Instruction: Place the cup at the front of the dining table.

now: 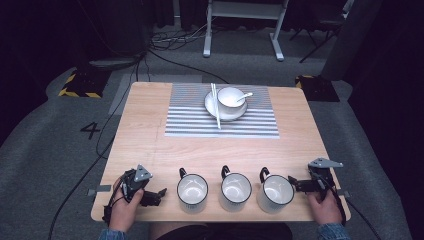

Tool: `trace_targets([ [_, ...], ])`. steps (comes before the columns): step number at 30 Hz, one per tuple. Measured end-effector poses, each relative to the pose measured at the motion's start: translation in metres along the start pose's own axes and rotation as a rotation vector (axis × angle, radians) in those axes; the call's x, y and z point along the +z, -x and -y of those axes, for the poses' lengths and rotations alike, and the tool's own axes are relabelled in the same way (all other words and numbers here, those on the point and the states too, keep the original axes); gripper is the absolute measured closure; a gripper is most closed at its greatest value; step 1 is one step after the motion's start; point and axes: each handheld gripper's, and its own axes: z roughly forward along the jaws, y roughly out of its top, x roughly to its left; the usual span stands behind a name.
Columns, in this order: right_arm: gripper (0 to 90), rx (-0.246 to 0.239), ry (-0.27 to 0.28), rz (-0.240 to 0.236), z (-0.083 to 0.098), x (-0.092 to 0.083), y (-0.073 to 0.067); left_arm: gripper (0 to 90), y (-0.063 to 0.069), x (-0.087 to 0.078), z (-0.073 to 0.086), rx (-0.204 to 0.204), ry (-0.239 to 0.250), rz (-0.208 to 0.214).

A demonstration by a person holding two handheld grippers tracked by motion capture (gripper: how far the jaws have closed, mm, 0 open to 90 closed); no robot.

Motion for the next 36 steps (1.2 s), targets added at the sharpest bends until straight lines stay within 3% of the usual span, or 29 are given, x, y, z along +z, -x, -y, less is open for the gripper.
trace_targets([
  [29, 0.4, 0.000, 0.000, 0.002, 0.000, 0.000, 0.000, 1.7, 0.000, 0.002, -0.002, -0.016, 0.001, -0.004],
  [31, 0.4, -0.001, 0.001, 0.002, 0.000, 0.000, 0.000, 8.2, -0.002, -0.001, -0.001, -0.026, 0.037, -0.005],
  [33, 0.4, 0.001, 0.000, 0.002, 0.000, 0.000, 0.000, 26.0, -0.003, -0.007, 0.002, -0.046, 0.089, 0.006],
  [34, 0.4, 0.002, 0.000, 0.002, 0.000, 0.000, 0.000, 21.2, -0.002, -0.011, 0.002, -0.052, 0.109, 0.011],
  [35, 0.4, 0.002, 0.000, 0.002, 0.000, 0.000, 0.000, 10.8, -0.002, -0.016, 0.003, -0.042, 0.131, 0.011],
  [36, 0.3, -0.001, 0.001, 0.002, 0.000, 0.000, 0.000, 7.6, -0.001, -0.019, 0.004, -0.044, 0.161, 0.024],
])
